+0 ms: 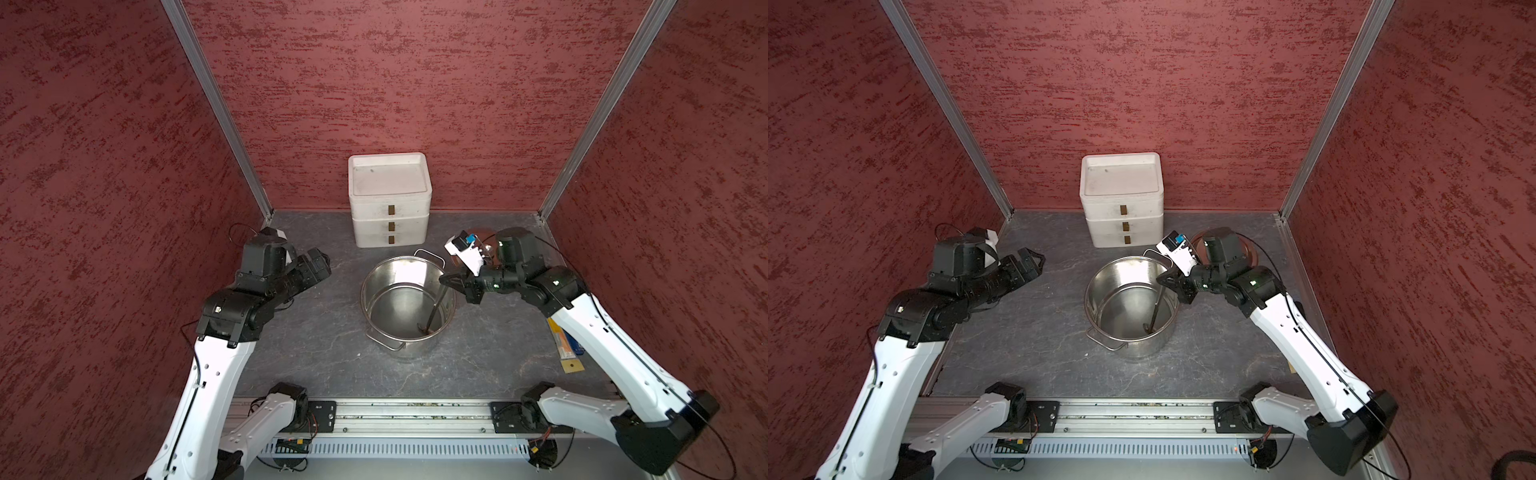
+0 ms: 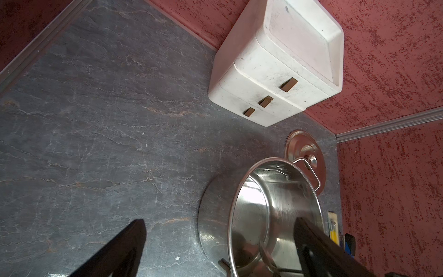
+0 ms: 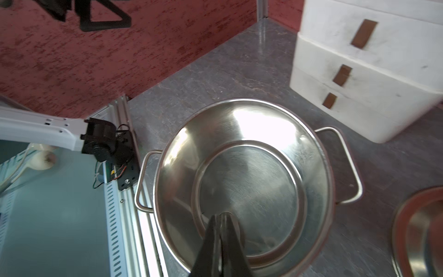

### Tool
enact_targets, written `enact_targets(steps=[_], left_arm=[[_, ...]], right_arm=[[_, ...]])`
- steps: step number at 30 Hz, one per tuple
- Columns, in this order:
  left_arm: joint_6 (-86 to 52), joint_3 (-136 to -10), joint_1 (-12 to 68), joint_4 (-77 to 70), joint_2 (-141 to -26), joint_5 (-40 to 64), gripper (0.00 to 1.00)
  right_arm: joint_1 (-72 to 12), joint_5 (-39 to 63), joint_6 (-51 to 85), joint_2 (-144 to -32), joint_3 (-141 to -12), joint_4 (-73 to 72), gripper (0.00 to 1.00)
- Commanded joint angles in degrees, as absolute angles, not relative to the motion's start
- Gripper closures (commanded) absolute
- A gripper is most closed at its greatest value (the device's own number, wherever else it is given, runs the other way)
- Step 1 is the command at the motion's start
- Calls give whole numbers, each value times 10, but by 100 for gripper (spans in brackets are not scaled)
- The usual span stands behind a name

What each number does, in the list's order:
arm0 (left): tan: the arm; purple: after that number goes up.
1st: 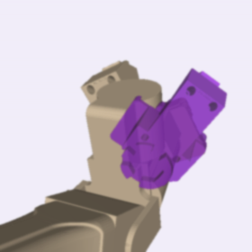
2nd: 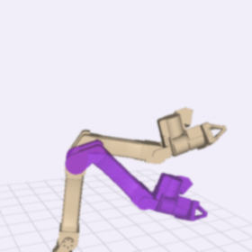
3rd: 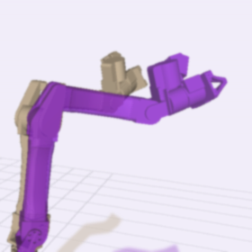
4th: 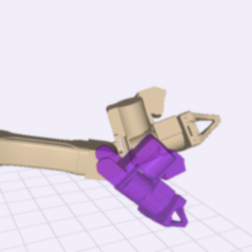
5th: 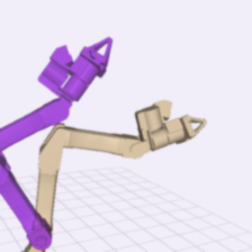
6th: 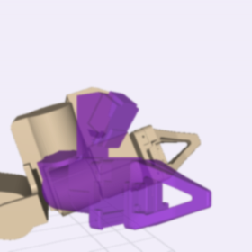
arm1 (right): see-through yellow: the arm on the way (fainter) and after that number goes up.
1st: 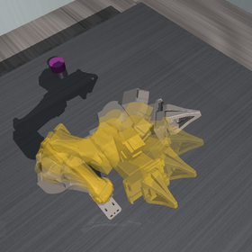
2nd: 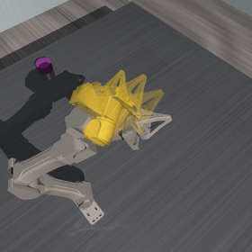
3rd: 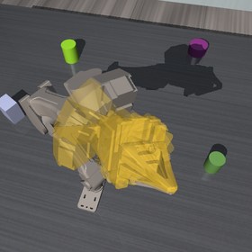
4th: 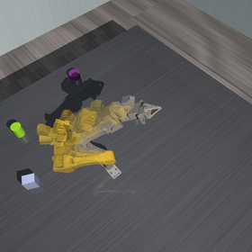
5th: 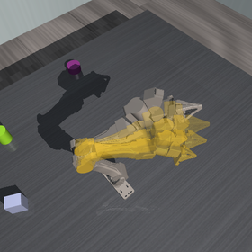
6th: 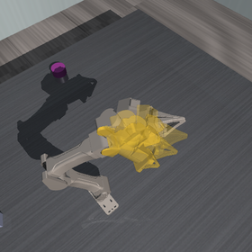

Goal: Stir the soup with a spoon
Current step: Stir the soup in the pan with a stick.

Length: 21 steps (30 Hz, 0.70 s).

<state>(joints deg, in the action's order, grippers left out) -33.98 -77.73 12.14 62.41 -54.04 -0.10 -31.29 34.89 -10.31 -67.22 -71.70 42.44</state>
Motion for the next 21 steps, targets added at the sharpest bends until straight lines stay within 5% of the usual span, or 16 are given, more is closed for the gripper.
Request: enact_targets(steps=[1, 9, 21], left_arm=[[-335, -776, 118, 607, -540, 0, 0], [-343, -776, 118, 610, -533, -5, 0], [-344, -784, 118, 624, -525, -23, 0]], right_arm=[[-370, 377, -85, -695, -729, 397, 100], [-458, 322, -110, -807, -812, 337, 100], [-464, 253, -143, -997, -993, 342, 100]])
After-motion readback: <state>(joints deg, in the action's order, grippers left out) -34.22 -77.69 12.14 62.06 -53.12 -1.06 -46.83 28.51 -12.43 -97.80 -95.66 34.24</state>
